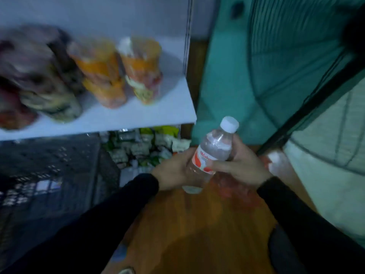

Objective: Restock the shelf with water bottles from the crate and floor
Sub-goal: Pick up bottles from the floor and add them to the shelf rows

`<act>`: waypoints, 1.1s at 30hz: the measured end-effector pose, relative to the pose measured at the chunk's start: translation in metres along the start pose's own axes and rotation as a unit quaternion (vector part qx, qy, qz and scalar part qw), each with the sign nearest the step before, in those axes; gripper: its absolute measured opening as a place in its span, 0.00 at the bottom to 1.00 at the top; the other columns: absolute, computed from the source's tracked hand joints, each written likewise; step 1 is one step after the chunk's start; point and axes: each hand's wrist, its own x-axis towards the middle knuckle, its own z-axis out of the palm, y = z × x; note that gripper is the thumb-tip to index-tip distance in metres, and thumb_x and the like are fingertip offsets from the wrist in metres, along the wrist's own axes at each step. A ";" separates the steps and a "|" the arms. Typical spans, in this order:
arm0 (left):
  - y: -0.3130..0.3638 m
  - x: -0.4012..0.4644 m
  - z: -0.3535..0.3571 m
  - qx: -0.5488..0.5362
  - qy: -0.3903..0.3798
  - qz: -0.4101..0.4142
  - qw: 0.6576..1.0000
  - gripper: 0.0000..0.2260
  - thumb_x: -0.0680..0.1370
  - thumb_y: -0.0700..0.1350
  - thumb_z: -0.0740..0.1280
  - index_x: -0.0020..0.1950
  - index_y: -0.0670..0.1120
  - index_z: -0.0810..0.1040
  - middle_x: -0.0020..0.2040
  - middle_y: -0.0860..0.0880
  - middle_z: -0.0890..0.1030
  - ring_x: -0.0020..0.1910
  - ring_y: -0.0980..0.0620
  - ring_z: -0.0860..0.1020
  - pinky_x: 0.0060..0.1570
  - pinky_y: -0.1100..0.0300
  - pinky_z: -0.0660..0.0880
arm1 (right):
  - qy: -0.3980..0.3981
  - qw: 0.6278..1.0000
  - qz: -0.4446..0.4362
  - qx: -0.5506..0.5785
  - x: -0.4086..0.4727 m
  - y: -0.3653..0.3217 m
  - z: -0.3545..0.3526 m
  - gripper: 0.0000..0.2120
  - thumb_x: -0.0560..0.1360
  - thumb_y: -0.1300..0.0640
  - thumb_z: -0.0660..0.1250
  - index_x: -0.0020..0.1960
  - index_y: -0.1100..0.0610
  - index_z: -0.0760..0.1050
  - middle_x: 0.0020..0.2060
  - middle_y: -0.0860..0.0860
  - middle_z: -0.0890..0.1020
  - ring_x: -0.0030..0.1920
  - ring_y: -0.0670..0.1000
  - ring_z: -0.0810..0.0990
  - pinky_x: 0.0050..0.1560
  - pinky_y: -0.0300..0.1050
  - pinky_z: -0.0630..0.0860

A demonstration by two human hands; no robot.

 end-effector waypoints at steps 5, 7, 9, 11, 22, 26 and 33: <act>0.104 -0.045 -0.107 0.005 0.084 0.050 0.995 0.29 0.66 0.51 0.80 0.63 0.56 0.72 0.56 0.59 0.80 0.54 0.63 0.78 0.55 0.57 0.78 | 0.016 0.995 -0.103 -0.007 -0.007 -0.164 0.011 0.32 0.65 0.59 0.78 0.66 0.52 0.70 0.58 0.50 0.83 0.58 0.49 0.82 0.59 0.48 0.78; 0.134 -0.070 -0.143 0.020 0.125 0.073 0.989 0.32 0.63 0.55 0.80 0.64 0.56 0.72 0.57 0.59 0.80 0.57 0.58 0.78 0.57 0.50 0.78 | 0.021 0.992 -0.126 -0.014 -0.011 -0.214 0.025 0.35 0.65 0.52 0.81 0.68 0.51 0.69 0.59 0.49 0.82 0.60 0.50 0.81 0.62 0.51 0.77; 0.161 -0.089 -0.180 0.029 0.157 0.107 0.981 0.33 0.62 0.57 0.80 0.64 0.57 0.72 0.57 0.59 0.81 0.56 0.59 0.78 0.57 0.52 0.77 | 0.028 0.988 -0.151 -0.024 -0.013 -0.252 0.043 0.33 0.65 0.52 0.80 0.66 0.49 0.70 0.57 0.44 0.83 0.59 0.47 0.81 0.61 0.47 0.76; 0.183 -0.108 -0.215 0.041 0.176 0.132 0.975 0.29 0.63 0.56 0.80 0.61 0.59 0.73 0.55 0.62 0.81 0.54 0.63 0.78 0.57 0.57 0.77 | 0.045 0.982 -0.183 -0.031 -0.013 -0.286 0.062 0.29 0.66 0.55 0.76 0.64 0.49 0.70 0.55 0.44 0.84 0.57 0.44 0.82 0.57 0.41 0.77; 0.191 -0.165 -0.406 0.380 0.200 0.011 0.903 0.34 0.75 0.60 0.68 0.77 0.49 0.61 0.72 0.47 0.70 0.68 0.47 0.70 0.66 0.53 0.67 | 0.152 0.959 -0.233 -0.056 0.036 -0.402 0.127 0.21 0.70 0.57 0.77 0.60 0.52 0.75 0.54 0.44 0.83 0.54 0.44 0.82 0.59 0.45 0.79; 0.148 -0.166 -0.461 0.397 0.292 -0.073 0.867 0.31 0.78 0.63 0.61 0.75 0.46 0.65 0.70 0.42 0.71 0.67 0.43 0.70 0.65 0.51 0.68 | 0.200 0.949 -0.236 -0.061 0.062 -0.419 0.129 0.22 0.70 0.53 0.77 0.61 0.53 0.76 0.55 0.46 0.84 0.55 0.47 0.83 0.60 0.52 0.79; 0.089 -0.154 -0.499 0.479 0.302 -0.119 0.815 0.44 0.67 0.74 0.33 0.69 0.52 0.69 0.63 0.44 0.72 0.63 0.44 0.70 0.62 0.50 0.68 | 0.265 0.928 -0.252 -0.077 0.113 -0.446 0.118 0.13 0.70 0.51 0.77 0.50 0.48 0.76 0.50 0.44 0.84 0.53 0.47 0.82 0.60 0.54 0.78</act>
